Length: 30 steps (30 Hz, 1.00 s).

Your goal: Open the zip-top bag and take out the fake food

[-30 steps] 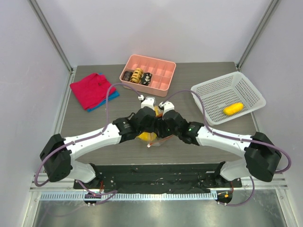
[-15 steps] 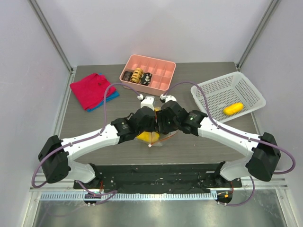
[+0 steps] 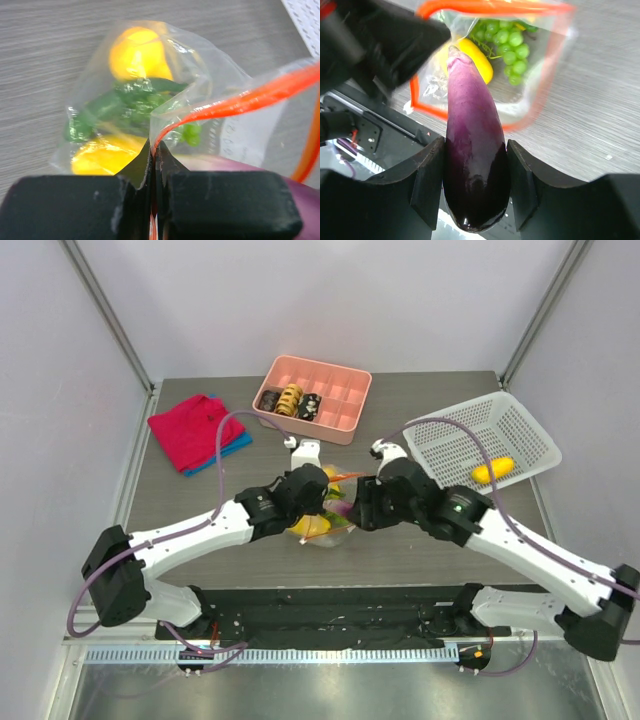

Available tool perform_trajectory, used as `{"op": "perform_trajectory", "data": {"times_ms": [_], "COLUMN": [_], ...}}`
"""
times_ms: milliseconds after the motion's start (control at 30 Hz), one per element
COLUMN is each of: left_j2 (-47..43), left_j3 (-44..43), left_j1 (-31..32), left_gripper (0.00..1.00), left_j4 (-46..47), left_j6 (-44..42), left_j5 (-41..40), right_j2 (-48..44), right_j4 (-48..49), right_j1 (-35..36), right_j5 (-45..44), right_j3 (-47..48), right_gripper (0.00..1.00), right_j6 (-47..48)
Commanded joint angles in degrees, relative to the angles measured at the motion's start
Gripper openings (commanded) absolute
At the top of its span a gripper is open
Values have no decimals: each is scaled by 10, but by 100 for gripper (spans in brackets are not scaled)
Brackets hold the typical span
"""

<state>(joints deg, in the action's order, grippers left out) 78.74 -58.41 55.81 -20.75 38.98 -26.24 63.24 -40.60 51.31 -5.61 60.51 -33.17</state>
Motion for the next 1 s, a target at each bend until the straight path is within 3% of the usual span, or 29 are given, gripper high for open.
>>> {"op": "perform_trajectory", "data": {"times_ms": [0, 100, 200, 300, 367, 400, 533, 733, 967], "left_j2": [-10, -25, -39, -54, -59, -59, -55, -55, -78], "left_j3": [-24, -19, -7, 11, 19, 19, 19, 19, 19], "left_j1": [-32, -52, -54, -54, -53, -51, -47, -39, -33], "left_gripper": [0, 0, 0, 0, 0, 0, 0, 0, 0], "left_j4": [-32, -38, -21, 17, 26, 29, 21, 12, -3], "left_j6": [19, 20, 10, 4, 5, 5, 4, 6, 2], "left_j5": [-60, -60, -44, 8, 32, 43, 55, 70, 64], "right_j2": [-69, -100, -113, -90, -71, -53, -2, 97, 235], "right_j4": [-62, -91, -119, -110, -75, -57, 52, 184, 233], "right_j1": [2, 2, -8, -52, -101, -170, -314, -388, -440], "right_j5": [-60, -129, -290, -391, -393, -362, -304, -417, -506], "right_j3": [23, 50, 78, 95, 89, 83, 46, 24, 40], "right_gripper": [1, 1, 1, 1, 1, 1, 1, 1, 1], "right_j6": [-3, 11, 31, 57, 84, 94, 108, 58, -29]}}
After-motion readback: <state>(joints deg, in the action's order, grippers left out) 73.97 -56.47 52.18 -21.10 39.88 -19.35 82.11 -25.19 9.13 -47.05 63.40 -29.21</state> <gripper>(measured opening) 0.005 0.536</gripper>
